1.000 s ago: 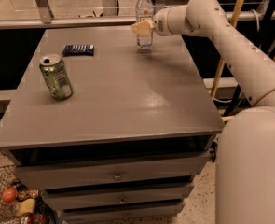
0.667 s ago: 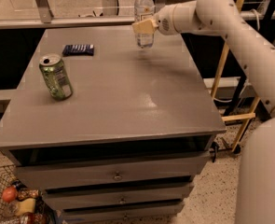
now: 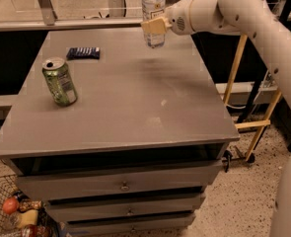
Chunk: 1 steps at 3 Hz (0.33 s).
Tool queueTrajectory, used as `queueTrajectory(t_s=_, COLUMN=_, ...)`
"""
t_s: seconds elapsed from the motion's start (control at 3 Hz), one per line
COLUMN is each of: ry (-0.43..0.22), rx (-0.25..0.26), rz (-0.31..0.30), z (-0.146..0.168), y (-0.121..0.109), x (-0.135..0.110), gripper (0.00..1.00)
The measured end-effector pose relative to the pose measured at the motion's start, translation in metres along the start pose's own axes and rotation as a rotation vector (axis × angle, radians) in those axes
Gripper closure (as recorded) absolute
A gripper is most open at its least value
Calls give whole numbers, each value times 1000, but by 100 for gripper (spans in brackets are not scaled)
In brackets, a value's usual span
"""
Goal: Pick blue plastic bottle
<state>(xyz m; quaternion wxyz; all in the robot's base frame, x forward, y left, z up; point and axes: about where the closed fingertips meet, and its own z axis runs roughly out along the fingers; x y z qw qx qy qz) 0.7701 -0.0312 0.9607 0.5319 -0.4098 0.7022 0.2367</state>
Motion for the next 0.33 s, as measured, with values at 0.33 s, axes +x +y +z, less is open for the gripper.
queueTrajectory(t_s=0.33, ry=4, rx=-29, rz=-13, z=-5, y=6, x=-1, gripper=100)
